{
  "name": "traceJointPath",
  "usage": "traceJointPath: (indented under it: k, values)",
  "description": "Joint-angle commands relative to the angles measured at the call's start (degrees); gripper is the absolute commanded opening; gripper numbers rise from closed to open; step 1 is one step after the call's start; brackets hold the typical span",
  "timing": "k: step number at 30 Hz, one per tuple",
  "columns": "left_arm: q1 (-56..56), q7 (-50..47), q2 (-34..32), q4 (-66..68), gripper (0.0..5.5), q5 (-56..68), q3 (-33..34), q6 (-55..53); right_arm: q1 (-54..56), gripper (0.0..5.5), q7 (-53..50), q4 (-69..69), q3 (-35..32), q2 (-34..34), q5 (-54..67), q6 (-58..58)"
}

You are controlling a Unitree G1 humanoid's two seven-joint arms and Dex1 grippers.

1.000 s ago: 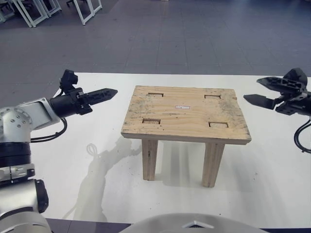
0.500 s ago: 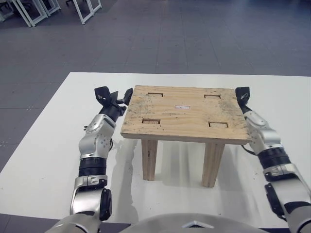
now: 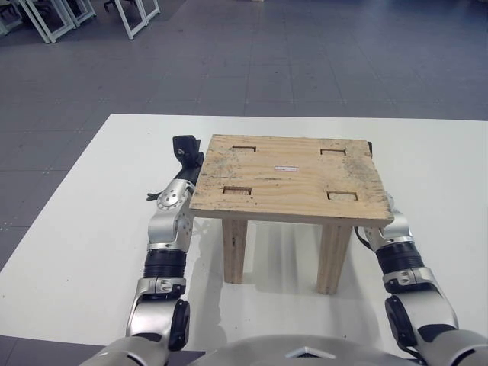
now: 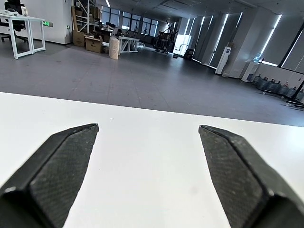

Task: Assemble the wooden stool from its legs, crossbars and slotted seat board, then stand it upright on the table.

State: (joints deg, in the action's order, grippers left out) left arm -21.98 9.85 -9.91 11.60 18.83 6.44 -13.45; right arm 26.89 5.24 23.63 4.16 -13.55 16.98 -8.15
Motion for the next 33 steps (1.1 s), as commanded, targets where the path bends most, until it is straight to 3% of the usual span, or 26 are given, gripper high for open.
traceJointPath:
  k: [1,33]
  values:
    - [1.61,-1.39,0.98,-1.83,3.91,-1.28,0.56,0.45,1.91,3.80,1.33,1.97,-1.66,0.85,-1.79,-0.76]
    - [2.04,-1.03,2.14,-2.45,3.91,-3.44,0.18,-0.41,3.18,3.80,4.23,3.97,-6.84,2.94,-7.06,-1.15]
